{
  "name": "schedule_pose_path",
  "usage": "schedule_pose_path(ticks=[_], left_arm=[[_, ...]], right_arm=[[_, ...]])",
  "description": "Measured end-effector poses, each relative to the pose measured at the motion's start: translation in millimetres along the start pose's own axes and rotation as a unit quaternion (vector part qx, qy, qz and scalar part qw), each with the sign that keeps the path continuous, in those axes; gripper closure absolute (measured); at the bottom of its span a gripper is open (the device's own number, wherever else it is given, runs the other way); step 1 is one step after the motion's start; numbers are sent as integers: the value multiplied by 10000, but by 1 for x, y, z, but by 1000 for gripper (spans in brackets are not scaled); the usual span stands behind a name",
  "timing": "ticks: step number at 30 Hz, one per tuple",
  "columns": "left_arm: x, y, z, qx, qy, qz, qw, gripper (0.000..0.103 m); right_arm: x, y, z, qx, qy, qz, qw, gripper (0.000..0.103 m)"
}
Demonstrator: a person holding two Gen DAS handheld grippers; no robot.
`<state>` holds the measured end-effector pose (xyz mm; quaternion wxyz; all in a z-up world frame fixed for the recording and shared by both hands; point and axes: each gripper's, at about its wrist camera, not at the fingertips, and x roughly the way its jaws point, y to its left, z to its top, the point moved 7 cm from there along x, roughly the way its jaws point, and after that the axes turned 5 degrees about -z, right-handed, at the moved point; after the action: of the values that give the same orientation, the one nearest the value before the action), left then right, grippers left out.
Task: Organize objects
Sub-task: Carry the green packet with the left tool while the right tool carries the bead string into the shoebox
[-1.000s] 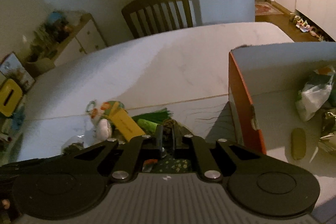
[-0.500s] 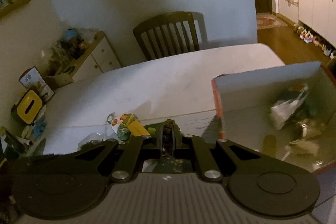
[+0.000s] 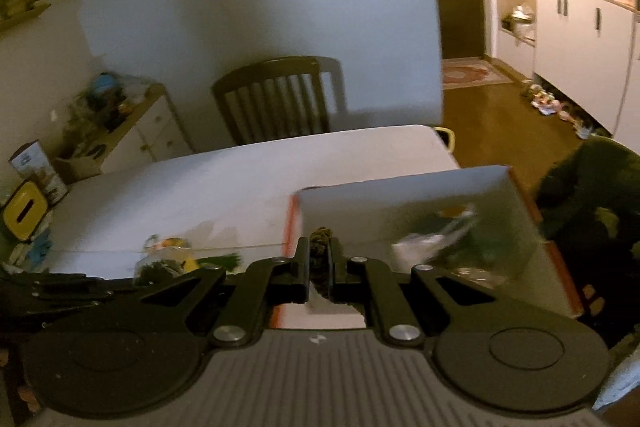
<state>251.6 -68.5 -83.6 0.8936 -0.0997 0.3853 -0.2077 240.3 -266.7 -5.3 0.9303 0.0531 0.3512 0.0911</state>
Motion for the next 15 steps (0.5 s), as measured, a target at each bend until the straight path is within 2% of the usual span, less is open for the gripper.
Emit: schedule_pose_path(ticks=[6,15], left_arm=[[35,-35,8,153,184,-84,9997,83],[96,-73,9,483,628,40,9969,83]], right_arm=[[6,-53,1,151,43,-272,9995,95],[34,-111,-2,110,139,-544,9984,95]])
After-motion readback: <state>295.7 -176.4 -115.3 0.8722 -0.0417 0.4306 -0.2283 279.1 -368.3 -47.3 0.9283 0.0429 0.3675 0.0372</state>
